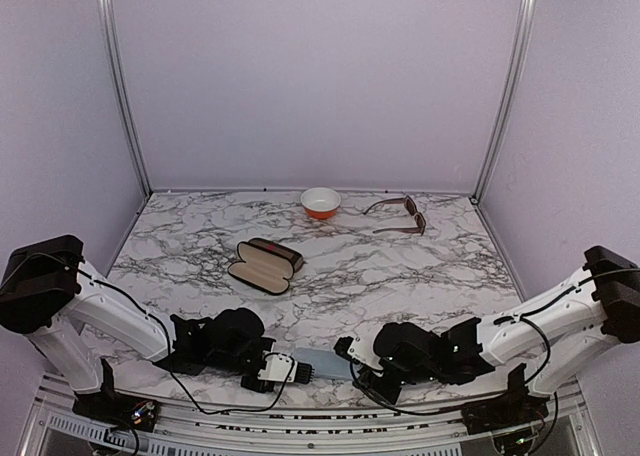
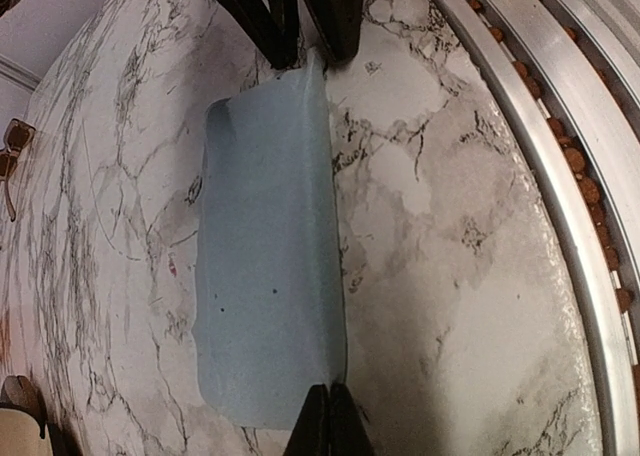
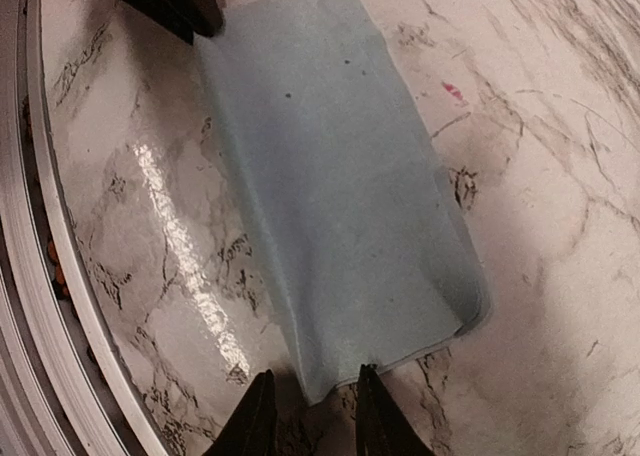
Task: Organize the sunglasses
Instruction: Pick up the folded cleaning cloth from the corner of the board.
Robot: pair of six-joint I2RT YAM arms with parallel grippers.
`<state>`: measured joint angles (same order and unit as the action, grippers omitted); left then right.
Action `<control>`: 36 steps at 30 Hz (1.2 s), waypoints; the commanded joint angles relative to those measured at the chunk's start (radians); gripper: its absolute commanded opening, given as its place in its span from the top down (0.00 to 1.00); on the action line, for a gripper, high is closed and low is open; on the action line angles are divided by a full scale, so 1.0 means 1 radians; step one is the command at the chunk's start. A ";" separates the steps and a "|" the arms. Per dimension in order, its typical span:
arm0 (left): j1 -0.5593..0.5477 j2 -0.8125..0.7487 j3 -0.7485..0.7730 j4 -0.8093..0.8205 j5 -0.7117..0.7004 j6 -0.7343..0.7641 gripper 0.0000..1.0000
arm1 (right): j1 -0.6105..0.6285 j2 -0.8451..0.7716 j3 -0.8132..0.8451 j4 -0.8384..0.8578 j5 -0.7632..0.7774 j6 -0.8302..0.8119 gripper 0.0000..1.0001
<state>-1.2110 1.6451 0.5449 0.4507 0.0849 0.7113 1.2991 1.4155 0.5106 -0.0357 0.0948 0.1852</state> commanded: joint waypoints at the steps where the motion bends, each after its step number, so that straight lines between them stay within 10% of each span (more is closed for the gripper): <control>1: -0.005 0.006 -0.017 -0.018 -0.007 -0.001 1.00 | 0.009 0.033 0.047 0.012 0.028 -0.016 0.72; 36: -0.005 -0.041 -0.030 -0.019 -0.036 -0.016 1.00 | 0.011 0.001 0.121 -0.133 0.070 0.018 1.00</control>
<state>-1.2129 1.6337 0.5327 0.4534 0.0662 0.7002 1.3045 1.4517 0.5827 -0.0975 0.1257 0.1921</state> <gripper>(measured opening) 0.006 0.008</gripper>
